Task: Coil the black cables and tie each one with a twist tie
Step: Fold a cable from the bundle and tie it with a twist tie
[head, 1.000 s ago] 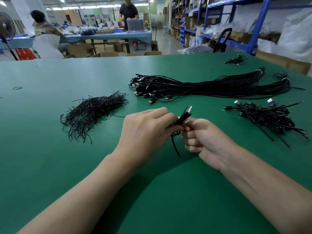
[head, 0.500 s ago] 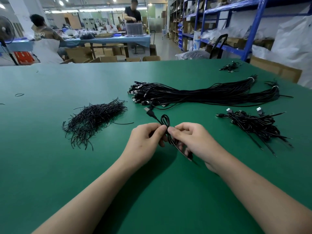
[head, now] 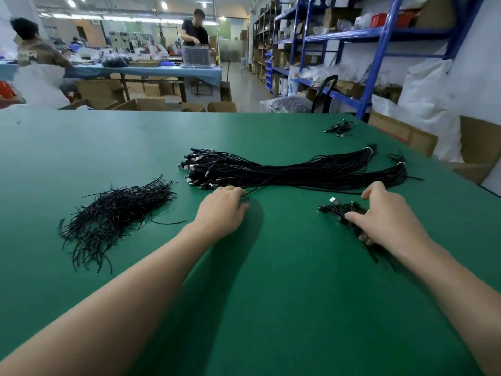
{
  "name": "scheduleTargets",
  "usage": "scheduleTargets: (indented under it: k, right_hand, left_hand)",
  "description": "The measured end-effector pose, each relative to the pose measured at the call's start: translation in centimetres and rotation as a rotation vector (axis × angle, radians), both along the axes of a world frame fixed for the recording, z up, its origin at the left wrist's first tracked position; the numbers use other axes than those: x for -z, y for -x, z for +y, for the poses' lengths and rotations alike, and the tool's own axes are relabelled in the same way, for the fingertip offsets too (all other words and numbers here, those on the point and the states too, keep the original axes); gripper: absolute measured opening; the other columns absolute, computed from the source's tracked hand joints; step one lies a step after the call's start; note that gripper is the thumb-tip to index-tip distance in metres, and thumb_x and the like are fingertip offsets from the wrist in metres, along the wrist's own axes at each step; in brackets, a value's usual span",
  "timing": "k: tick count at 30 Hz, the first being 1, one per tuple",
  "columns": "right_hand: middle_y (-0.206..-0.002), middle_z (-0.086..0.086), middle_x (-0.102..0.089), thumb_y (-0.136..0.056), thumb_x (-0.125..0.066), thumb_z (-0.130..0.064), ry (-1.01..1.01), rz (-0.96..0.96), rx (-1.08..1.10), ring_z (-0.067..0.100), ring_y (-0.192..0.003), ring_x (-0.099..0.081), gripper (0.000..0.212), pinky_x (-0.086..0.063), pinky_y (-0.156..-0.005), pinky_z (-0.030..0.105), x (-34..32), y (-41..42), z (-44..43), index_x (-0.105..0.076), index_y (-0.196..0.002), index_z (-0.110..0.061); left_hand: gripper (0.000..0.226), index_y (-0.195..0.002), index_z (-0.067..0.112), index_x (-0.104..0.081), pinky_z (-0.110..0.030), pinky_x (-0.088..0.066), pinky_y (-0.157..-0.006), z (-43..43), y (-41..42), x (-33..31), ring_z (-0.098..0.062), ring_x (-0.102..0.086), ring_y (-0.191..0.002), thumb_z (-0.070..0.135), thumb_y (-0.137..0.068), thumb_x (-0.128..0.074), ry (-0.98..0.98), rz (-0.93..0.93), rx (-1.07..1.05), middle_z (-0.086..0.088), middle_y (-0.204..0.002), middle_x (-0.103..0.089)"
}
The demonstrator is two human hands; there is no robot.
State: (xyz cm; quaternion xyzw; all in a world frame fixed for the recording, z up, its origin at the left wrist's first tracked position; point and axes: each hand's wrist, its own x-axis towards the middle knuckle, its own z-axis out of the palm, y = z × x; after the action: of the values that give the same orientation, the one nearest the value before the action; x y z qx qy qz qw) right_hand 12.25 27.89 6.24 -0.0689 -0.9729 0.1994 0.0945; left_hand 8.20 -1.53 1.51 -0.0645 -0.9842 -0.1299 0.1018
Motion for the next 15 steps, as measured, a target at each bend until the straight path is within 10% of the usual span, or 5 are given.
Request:
scheduleTargets:
  k: [7,11,15]
  right_hand:
    - [-0.076,-0.001,-0.054,-0.095,-0.060,-0.048,-0.472,0.097,-0.051,0.027,-0.072,-0.056,0.032,-0.034,-0.051,0.031,-1.7,0.7,-1.7,-0.053,-0.102,-0.017]
    - [-0.123,0.008,-0.058,-0.096,-0.058,-0.049,-0.344,0.000,-0.228,0.029,-0.116,-0.055,0.051,-0.048,-0.085,0.039,0.5,3.6,-5.1,-0.049,-0.130,-0.012]
    - [-0.166,0.011,-0.010,-0.097,-0.058,-0.050,-0.280,-0.132,-0.287,0.030,-0.153,-0.012,0.088,-0.027,-0.119,0.047,3.2,7.9,-7.9,-0.009,-0.159,-0.011]
  left_hand:
    - [0.036,-0.131,0.022,-0.061,-0.044,-0.039,-0.102,1.7,4.1,1.0,-0.029,-0.051,-0.125,0.040,-0.101,-0.055,0.104,0.021,-0.064,-0.005,-0.129,-0.059]
    - [0.023,-0.121,0.019,-0.064,-0.041,-0.036,-0.098,1.9,5.0,1.2,-0.030,-0.057,-0.116,0.028,-0.104,-0.051,0.135,0.037,-0.064,-0.006,-0.121,-0.063]
    - [0.024,-0.121,0.015,-0.065,-0.040,-0.046,-0.089,1.4,5.2,0.1,-0.034,-0.062,-0.102,0.018,-0.103,-0.049,-0.006,0.046,-0.032,-0.008,-0.118,-0.057]
